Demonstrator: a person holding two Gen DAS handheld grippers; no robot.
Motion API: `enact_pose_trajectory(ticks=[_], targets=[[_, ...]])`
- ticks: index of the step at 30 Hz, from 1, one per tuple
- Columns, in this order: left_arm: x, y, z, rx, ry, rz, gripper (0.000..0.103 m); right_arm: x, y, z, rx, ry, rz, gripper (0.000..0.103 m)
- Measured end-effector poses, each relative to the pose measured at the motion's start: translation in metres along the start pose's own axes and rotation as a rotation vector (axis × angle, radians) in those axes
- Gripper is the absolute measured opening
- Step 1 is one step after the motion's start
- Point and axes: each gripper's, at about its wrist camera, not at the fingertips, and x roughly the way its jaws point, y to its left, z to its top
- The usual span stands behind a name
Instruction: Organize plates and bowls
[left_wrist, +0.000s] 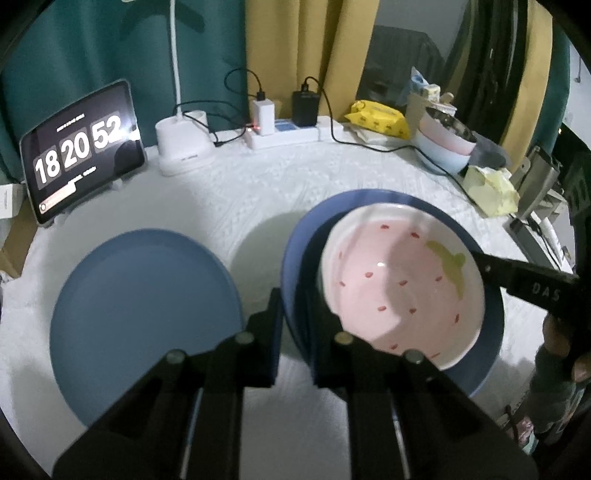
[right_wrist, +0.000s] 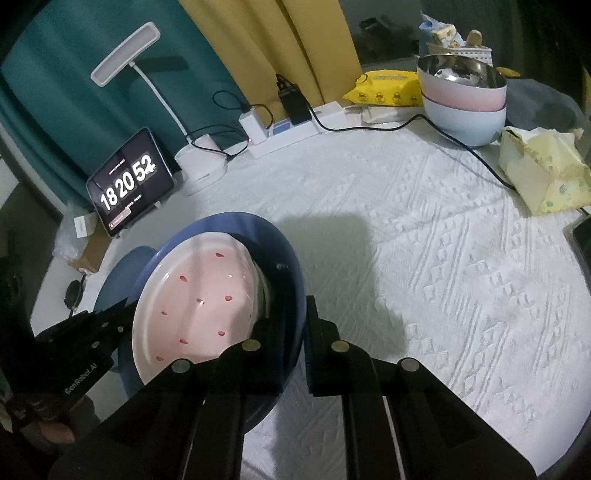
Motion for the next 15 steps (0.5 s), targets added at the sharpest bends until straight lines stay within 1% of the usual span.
enact_pose_trajectory(ticks=[4, 8, 15], targets=[[-0.002, 0.0, 0.002, -0.001, 0.0, -0.019, 0.01, -0.004, 0.002, 0.002, 0.002, -0.009, -0.018, 0.009], [-0.01, 0.001, 0.008, -0.006, -0.024, -0.029, 0.01, -0.011, 0.006, 0.008, -0.004, -0.027, -0.027, 0.008], [-0.026, 0.013, 0.017, -0.02, -0.059, -0.031, 0.01, -0.022, 0.025, 0.02, -0.032, -0.057, -0.031, 0.008]])
